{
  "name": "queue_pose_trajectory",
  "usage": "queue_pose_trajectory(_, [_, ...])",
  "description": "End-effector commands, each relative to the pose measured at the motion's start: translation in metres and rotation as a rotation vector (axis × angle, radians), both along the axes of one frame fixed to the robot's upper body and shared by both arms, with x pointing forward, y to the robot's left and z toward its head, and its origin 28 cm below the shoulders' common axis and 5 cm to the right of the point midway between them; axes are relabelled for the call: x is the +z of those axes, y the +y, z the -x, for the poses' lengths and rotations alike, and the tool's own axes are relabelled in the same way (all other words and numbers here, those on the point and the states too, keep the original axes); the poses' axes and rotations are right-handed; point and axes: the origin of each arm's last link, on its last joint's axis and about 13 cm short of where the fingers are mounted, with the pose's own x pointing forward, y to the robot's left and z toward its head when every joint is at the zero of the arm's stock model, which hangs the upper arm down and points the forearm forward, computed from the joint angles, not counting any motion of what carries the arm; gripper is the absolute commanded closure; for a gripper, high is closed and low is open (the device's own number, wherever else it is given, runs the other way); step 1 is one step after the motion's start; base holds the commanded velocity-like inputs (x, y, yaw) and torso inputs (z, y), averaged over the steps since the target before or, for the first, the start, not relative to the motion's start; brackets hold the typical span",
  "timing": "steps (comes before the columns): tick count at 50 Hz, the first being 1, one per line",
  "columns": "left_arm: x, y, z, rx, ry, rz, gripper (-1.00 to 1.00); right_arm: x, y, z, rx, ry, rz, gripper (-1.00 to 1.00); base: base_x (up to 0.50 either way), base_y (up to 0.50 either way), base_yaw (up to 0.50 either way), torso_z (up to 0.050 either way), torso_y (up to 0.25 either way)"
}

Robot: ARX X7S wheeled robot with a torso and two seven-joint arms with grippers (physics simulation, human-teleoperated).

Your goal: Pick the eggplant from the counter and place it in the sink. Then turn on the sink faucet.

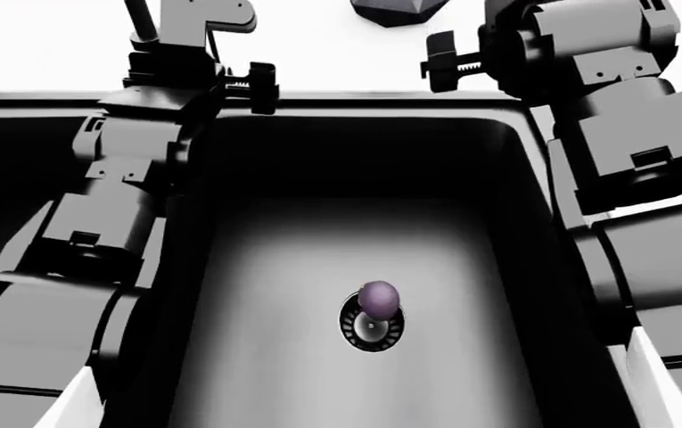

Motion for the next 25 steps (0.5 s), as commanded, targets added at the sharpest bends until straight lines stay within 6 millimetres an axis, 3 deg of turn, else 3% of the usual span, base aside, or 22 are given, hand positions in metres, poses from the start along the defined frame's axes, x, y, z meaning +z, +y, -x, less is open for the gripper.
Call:
queue_pose_trajectory(1, [-0.016,-0.016,0.001,-0.092,0.055,0.064,-1.0,-0.002,0.01,-0.001,0.036,-0.007,-0.007,-1.0,0.0,0.0,0.0,0.0,0.0])
queue_pose_trajectory(25, [-0.023,-0.039,0.002,-0.303,0.053,0.031,-1.0,-0.001,0.007,-0.001,0.023,-0.016,-0.015,-1.0,0.0,0.0,0.0,0.0,-0.001])
